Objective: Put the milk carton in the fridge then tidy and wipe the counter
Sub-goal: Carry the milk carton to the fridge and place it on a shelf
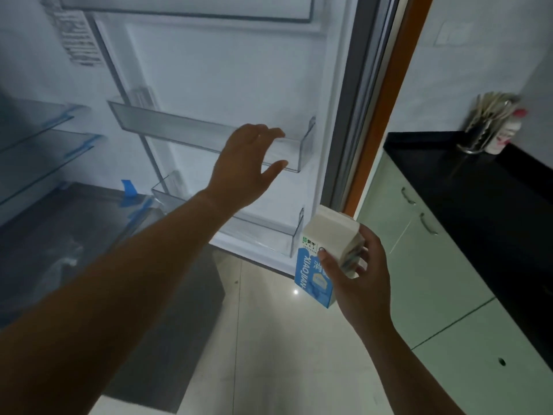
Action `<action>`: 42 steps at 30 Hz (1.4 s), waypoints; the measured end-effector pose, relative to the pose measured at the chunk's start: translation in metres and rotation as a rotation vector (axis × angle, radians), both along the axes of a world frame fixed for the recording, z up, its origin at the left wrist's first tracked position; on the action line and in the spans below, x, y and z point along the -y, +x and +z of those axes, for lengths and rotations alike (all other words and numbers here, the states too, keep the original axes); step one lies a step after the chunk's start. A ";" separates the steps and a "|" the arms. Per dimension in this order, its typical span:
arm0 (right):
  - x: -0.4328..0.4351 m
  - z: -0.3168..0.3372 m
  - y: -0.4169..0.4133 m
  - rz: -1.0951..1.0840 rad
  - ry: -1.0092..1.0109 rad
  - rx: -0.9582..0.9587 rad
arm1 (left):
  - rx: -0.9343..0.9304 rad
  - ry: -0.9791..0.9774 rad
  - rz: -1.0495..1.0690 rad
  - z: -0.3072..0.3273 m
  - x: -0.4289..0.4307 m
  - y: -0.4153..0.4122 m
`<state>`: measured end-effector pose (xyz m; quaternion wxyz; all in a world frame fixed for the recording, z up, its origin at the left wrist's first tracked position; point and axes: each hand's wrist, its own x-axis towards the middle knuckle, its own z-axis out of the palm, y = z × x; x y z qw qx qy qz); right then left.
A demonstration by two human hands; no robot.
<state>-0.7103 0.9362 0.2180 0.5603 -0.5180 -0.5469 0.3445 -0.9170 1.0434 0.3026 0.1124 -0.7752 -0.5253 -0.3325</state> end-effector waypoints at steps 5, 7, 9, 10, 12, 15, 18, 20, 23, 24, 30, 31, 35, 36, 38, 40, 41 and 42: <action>-0.040 0.010 -0.010 0.010 0.002 -0.006 | -0.028 0.007 -0.027 0.006 -0.030 0.000; -0.054 0.012 -0.020 0.018 0.020 0.014 | -0.062 0.020 -0.020 0.011 -0.041 -0.013; -0.064 0.013 -0.031 0.025 0.036 0.024 | 0.000 0.047 -0.012 0.014 -0.053 -0.036; -0.069 0.014 -0.038 0.025 0.046 0.025 | 0.050 0.054 0.002 0.015 -0.059 -0.050; -0.075 0.012 -0.049 0.029 0.055 0.030 | 0.111 0.063 0.039 0.013 -0.072 -0.076; -0.085 0.008 -0.063 0.031 0.034 0.036 | 0.158 0.072 0.030 0.007 -0.085 -0.090; -0.096 0.005 -0.079 0.032 0.033 0.031 | 0.134 0.127 0.045 0.001 -0.092 -0.085; -0.103 0.004 -0.088 0.024 0.029 0.036 | 0.129 0.141 0.043 0.000 -0.097 -0.082; -0.113 0.007 -0.096 0.009 0.028 0.057 | 0.113 0.116 -0.020 0.000 -0.104 -0.085; -0.116 0.007 -0.098 0.008 0.031 0.060 | 0.102 0.102 -0.038 0.000 -0.106 -0.088; -0.138 0.011 -0.123 0.091 0.063 0.071 | 0.150 0.104 0.039 0.005 -0.102 -0.138; -0.143 0.011 -0.131 0.122 0.066 0.065 | 0.156 0.104 0.063 0.006 -0.098 -0.150; -0.162 0.008 -0.171 0.288 0.071 0.087 | 0.145 0.059 0.198 0.010 -0.069 -0.193; -0.167 0.008 -0.183 0.340 0.071 0.089 | 0.141 0.047 0.246 0.011 -0.060 -0.203; -0.175 0.009 -0.208 0.469 0.063 0.071 | 0.137 0.032 0.364 0.011 -0.040 -0.226; -0.183 0.012 -0.235 0.585 0.085 0.072 | 0.146 -0.001 0.498 0.011 -0.018 -0.248; -0.186 0.014 -0.248 0.637 0.102 0.071 | 0.159 -0.018 0.565 0.010 -0.007 -0.258; -0.188 0.018 -0.261 0.688 0.116 0.064 | 0.167 -0.034 0.636 0.010 0.005 -0.267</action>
